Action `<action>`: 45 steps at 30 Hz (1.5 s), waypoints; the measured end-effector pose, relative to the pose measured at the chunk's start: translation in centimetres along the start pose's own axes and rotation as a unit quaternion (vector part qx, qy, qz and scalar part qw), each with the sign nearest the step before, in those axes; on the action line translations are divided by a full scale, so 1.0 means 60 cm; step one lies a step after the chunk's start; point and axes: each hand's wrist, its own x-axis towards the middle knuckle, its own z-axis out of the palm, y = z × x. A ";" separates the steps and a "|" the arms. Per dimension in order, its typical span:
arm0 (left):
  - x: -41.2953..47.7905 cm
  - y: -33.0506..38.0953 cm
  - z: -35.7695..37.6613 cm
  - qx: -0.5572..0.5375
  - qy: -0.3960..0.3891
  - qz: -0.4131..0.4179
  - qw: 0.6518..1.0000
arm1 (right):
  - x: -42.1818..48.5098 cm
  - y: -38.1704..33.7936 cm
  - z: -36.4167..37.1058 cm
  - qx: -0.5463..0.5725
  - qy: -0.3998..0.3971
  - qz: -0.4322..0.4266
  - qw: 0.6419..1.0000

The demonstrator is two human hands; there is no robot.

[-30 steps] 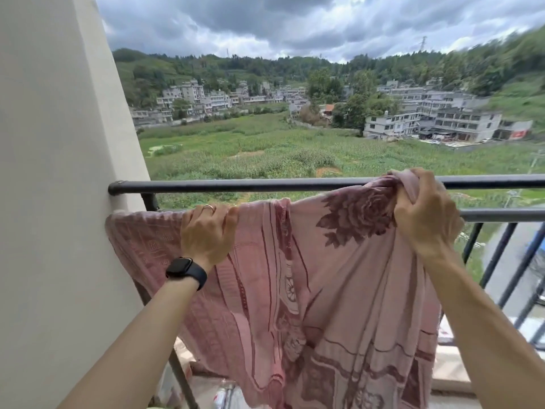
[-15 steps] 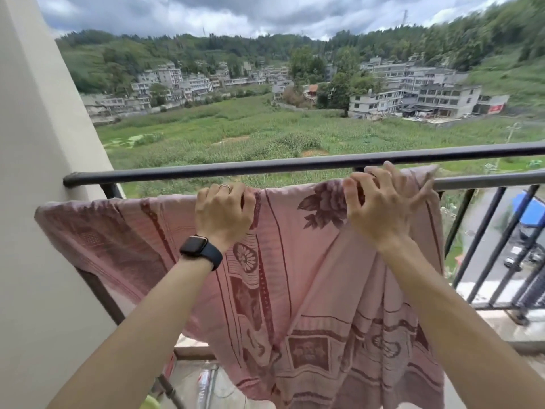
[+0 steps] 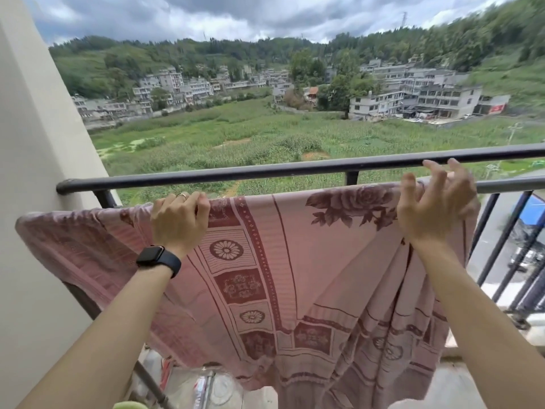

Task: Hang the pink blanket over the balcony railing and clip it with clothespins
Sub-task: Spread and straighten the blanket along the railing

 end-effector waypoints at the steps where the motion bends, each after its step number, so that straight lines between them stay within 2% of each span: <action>1: 0.004 -0.017 -0.001 0.005 -0.002 -0.001 1.000 | -0.007 -0.011 0.000 0.028 0.021 0.045 0.998; 3: 0.013 -0.037 -0.002 0.007 -0.011 -0.017 1.000 | -0.017 -0.026 -0.007 0.065 0.025 0.104 0.992; 6: 0.008 -0.041 -0.003 0.000 -0.019 -0.032 0.999 | -0.044 -0.041 -0.006 0.095 -0.025 0.167 0.981; 9: 0.021 0.015 -0.010 -0.040 -0.017 0.030 0.999 | -0.061 -0.064 -0.003 0.170 -0.058 0.251 0.951; 11: 0.042 0.077 -0.007 -0.068 -0.025 0.078 0.994 | -0.061 -0.082 0.001 0.177 -0.088 0.275 0.941; 13: 0.050 0.132 0.007 -0.074 -0.051 0.109 0.990 | -0.065 -0.092 -0.003 0.143 -0.138 0.257 0.946; 16: 0.044 0.151 0.041 -0.012 -0.076 0.155 0.985 | -0.058 -0.089 -0.016 0.084 -0.188 0.187 0.961; 18: 0.044 0.116 0.064 -0.002 -0.065 0.190 0.980 | -0.038 -0.075 -0.027 0.073 -0.142 0.141 0.977; 21: 0.040 0.058 0.083 0.003 -0.042 0.221 0.974 | -0.015 -0.016 -0.056 0.121 -0.019 0.117 0.986; 23: 0.040 0.041 0.086 0.005 -0.039 0.215 0.976 | -0.008 0.044 -0.071 0.124 0.013 0.134 0.983; 24: 0.039 0.034 0.086 0.008 -0.036 0.207 0.978 | -0.012 0.070 -0.071 0.111 -0.012 0.148 0.983; 27: 0.040 0.040 0.075 0.016 -0.053 0.147 0.988 | -0.033 0.127 -0.057 0.065 -0.170 0.156 0.971; 28: 0.038 0.052 0.069 0.016 -0.058 0.123 0.991 | -0.035 0.132 -0.055 0.062 -0.184 0.153 0.969; 31: 0.029 0.122 0.050 0.002 -0.045 0.094 0.995 | -0.027 0.108 -0.048 0.080 -0.108 0.108 0.985; 33: 0.030 0.181 0.047 -0.019 -0.055 0.094 0.994 | -0.013 0.072 -0.037 0.071 -0.070 0.034 0.994; 34: 0.029 0.203 0.046 -0.027 -0.074 0.092 0.993 | -0.011 0.052 -0.029 0.055 -0.076 0.011 0.996; 36: 0.028 0.244 0.053 -0.029 -0.120 0.084 0.989 | -0.003 0.028 -0.016 0.043 -0.131 0.046 0.989; 37: 0.022 0.241 0.056 -0.023 -0.143 0.075 0.987 | -0.009 0.013 -0.008 0.037 -0.156 0.067 0.985; 39: 0.009 0.219 0.063 -0.007 -0.159 0.063 0.985 | -0.027 -0.006 -0.001 0.033 -0.164 0.045 0.985; 41: -0.005 0.182 0.069 0.006 -0.127 0.083 0.988 | -0.033 -0.007 -0.006 0.043 -0.160 -0.011 0.986; 43: -0.019 0.132 0.076 0.015 -0.061 0.110 0.992 | -0.018 0.005 -0.021 0.043 -0.129 -0.056 0.989; 45: -0.033 0.091 0.080 0.002 0.005 0.114 0.993 | 0.015 0.041 -0.043 0.026 -0.064 -0.042 0.997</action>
